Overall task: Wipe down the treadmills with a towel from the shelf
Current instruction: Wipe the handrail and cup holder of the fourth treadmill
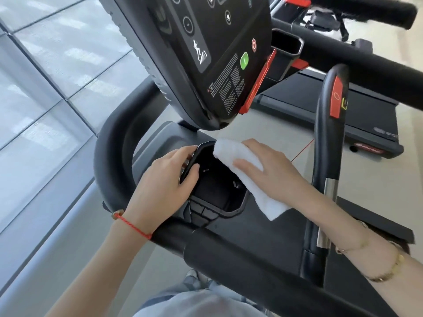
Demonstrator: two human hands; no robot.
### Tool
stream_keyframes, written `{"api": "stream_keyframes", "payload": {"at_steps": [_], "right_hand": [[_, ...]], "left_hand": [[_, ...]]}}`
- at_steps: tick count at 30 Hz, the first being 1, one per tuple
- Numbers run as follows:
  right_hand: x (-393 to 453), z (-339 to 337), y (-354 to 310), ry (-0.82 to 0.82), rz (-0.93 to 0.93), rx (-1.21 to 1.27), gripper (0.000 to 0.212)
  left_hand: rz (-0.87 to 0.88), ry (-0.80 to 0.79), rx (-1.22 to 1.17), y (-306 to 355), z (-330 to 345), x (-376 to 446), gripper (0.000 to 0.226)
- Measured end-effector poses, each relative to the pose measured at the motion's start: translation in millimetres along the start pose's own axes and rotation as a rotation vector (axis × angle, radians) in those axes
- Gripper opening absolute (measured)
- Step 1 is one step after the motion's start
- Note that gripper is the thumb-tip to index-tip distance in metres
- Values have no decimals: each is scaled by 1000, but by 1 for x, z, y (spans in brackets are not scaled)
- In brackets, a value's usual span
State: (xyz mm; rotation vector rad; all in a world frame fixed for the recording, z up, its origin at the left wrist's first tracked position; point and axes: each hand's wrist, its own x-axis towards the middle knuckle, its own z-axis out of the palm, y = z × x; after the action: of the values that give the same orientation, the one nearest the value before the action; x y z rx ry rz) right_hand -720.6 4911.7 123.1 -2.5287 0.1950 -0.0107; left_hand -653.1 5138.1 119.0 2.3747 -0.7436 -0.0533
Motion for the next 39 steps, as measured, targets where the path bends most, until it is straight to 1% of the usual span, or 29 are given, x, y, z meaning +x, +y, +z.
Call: {"api": "stream_keyframes", "payload": {"at_steps": [3, 6, 9, 12, 14, 17, 19, 20, 21, 24, 26, 29, 33, 35, 39], "right_hand": [[17, 0, -11, -31, -55, -30, 33], [35, 4, -25, -58, -103, -49, 34], [25, 7, -20, -21, -43, -3, 32], [-3, 8, -4, 21, 51, 61, 23], [-10, 7, 0, 13, 104, 124, 21], [8, -1, -5, -86, 95, 115, 31], [21, -6, -10, -169, 58, 108, 32], [24, -6, -11, -179, 50, 119, 31], [22, -5, -10, -163, 55, 141, 30], [2, 6, -4, -32, 103, 190, 28], [-14, 15, -3, 26, 141, 227, 27], [-15, 14, -5, 14, 188, 294, 28], [4, 3, -11, -58, 156, 286, 24], [-2, 7, -12, -28, 174, 300, 28], [-40, 26, -16, 65, 235, 394, 41]], "left_hand": [[10, -19, -28, 0, -1, 0, 42], [34, -14, -27, -1, -2, 0, 41], [26, -25, -25, 0, -1, -1, 42], [10, -41, -38, 1, -1, -2, 42], [17, -49, -30, 1, -1, -4, 41], [40, -58, -1, 0, -2, -6, 45], [42, -59, 3, -1, -3, -7, 46], [46, -61, 6, -1, -4, -6, 47], [53, -64, 13, -2, -4, -6, 47], [67, -67, 27, -2, -4, -6, 48], [72, -66, 35, -2, -3, -6, 47], [71, -64, 38, -4, -2, -5, 46], [67, -60, 17, -4, -2, -5, 45], [56, -55, -3, -3, -2, -3, 43], [43, -69, -15, -4, 0, -2, 43]]}}
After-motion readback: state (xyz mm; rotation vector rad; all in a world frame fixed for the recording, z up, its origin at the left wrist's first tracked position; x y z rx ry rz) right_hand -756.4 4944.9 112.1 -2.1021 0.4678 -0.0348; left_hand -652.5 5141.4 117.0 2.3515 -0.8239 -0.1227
